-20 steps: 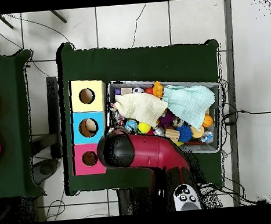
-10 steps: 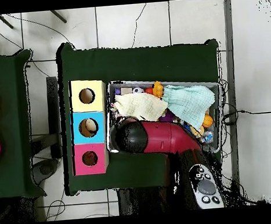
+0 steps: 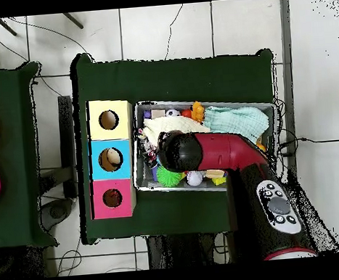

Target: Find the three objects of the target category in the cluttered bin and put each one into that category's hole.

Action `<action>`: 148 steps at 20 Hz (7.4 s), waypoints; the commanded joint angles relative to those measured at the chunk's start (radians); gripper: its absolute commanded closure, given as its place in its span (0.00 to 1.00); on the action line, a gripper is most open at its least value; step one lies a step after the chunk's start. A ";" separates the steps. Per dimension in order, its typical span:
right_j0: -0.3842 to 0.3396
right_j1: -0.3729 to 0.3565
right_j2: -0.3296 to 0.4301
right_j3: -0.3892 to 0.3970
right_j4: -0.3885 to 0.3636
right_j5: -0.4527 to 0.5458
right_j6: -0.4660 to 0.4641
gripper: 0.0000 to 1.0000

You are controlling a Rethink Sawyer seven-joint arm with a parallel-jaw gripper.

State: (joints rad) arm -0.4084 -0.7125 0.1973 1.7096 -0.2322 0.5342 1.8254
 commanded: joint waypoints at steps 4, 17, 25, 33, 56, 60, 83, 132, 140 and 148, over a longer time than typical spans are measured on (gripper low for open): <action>-0.093 0.063 0.179 -0.127 -0.134 0.171 -0.299 0.00; -0.120 0.162 0.187 -0.112 -0.245 0.131 -0.208 0.00; -0.111 0.222 0.167 -0.118 -0.288 0.105 -0.156 0.00; -0.109 0.242 0.168 -0.130 -0.318 0.087 -0.137 0.00; -0.154 0.013 0.269 -0.026 -0.201 0.274 -0.181 1.00; -0.150 -0.068 0.278 0.000 -0.176 0.343 -0.178 1.00; -0.079 -0.274 0.265 0.213 0.029 0.493 -0.005 1.00; -0.012 -0.241 0.172 0.187 -0.002 0.446 0.056 0.00; -0.033 -0.184 0.168 0.123 -0.105 0.384 -0.004 0.00; -0.078 -0.107 0.184 0.069 -0.189 0.305 -0.059 0.00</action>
State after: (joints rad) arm -0.4367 -0.9137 0.3981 1.8568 -0.3243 0.9442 1.8232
